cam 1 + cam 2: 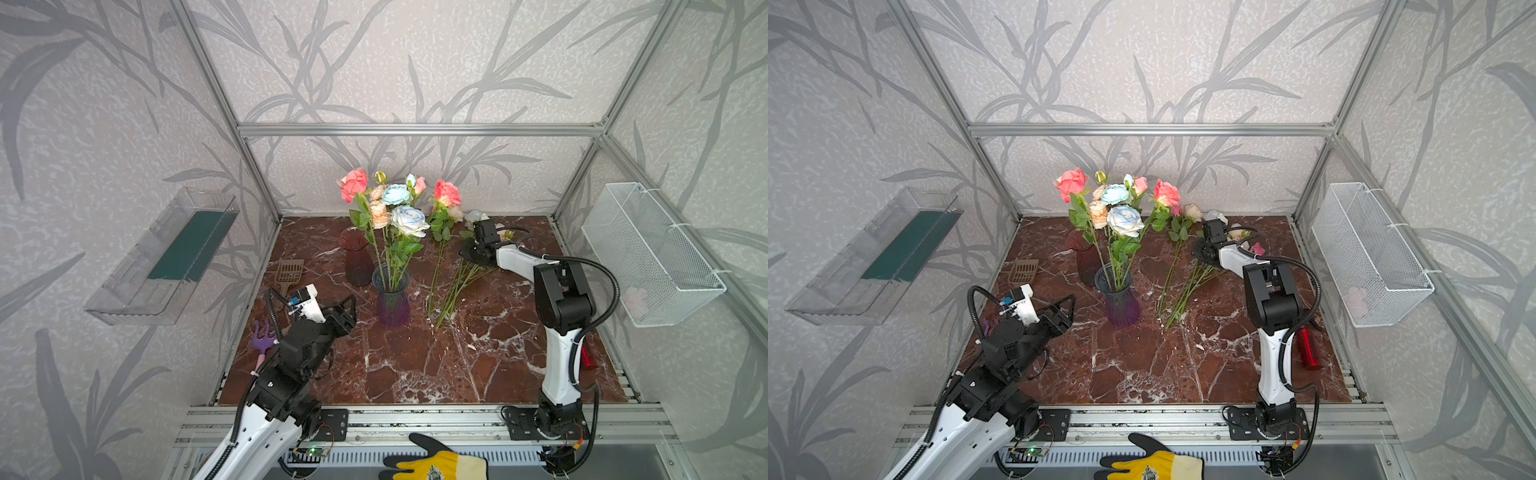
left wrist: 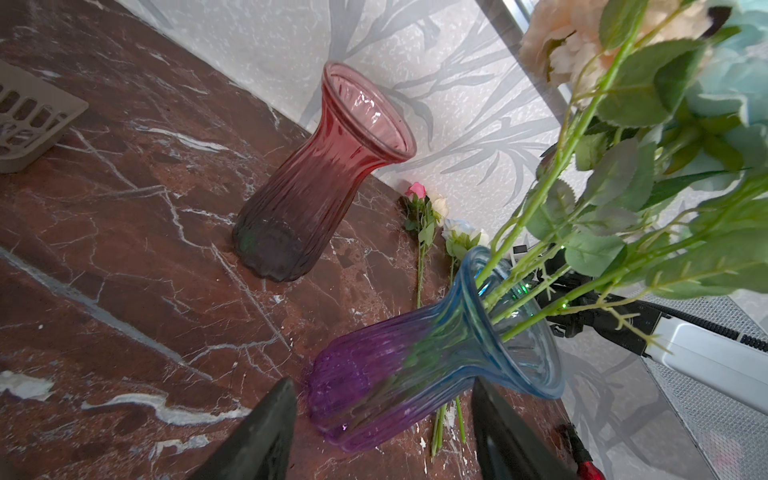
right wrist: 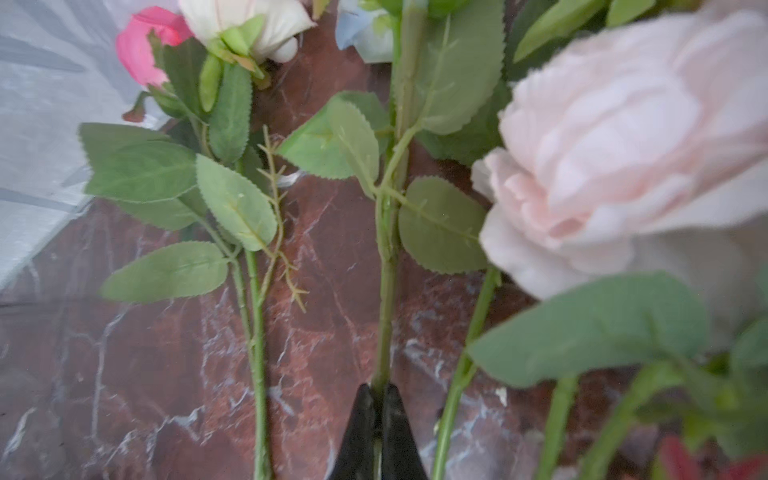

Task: Arrange the flowers into the vase
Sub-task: 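Grasp a white rose stem in the pile with the right gripper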

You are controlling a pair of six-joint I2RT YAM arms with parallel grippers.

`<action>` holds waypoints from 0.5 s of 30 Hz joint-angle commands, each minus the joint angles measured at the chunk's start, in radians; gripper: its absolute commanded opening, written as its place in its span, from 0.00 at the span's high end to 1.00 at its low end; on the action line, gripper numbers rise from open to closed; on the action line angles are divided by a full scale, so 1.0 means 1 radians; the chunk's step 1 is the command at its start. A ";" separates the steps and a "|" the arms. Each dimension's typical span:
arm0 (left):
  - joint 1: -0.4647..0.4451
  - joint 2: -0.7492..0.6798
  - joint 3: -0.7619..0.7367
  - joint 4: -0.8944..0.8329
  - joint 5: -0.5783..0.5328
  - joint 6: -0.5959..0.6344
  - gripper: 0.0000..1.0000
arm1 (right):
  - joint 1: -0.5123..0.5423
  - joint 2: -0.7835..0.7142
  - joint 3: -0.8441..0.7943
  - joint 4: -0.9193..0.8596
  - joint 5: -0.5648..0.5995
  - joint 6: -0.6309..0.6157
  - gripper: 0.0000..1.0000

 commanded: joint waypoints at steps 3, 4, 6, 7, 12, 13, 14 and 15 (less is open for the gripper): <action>0.002 -0.005 0.047 -0.017 -0.006 0.007 0.32 | 0.011 -0.151 -0.065 0.146 -0.063 0.019 1.00; 0.001 -0.007 0.048 -0.021 -0.003 0.007 0.32 | 0.013 -0.171 -0.079 0.161 -0.066 0.013 1.00; 0.002 -0.010 0.054 -0.033 -0.006 0.008 0.32 | 0.019 -0.214 -0.115 0.199 -0.069 0.001 1.00; 0.001 -0.014 0.058 -0.040 -0.009 0.010 0.32 | 0.023 -0.238 -0.139 0.224 -0.067 -0.006 1.00; 0.002 -0.027 0.077 -0.069 -0.018 0.012 0.32 | 0.053 -0.415 -0.297 0.375 -0.037 -0.054 1.00; 0.001 -0.031 0.079 -0.073 -0.018 0.010 0.32 | 0.060 -0.449 -0.325 0.396 -0.028 -0.062 1.00; 0.001 -0.033 0.083 -0.078 -0.018 0.007 0.32 | 0.069 -0.491 -0.356 0.413 -0.019 -0.074 1.00; 0.002 -0.034 0.085 -0.082 -0.015 0.005 0.32 | 0.077 -0.536 -0.386 0.424 -0.013 -0.085 1.00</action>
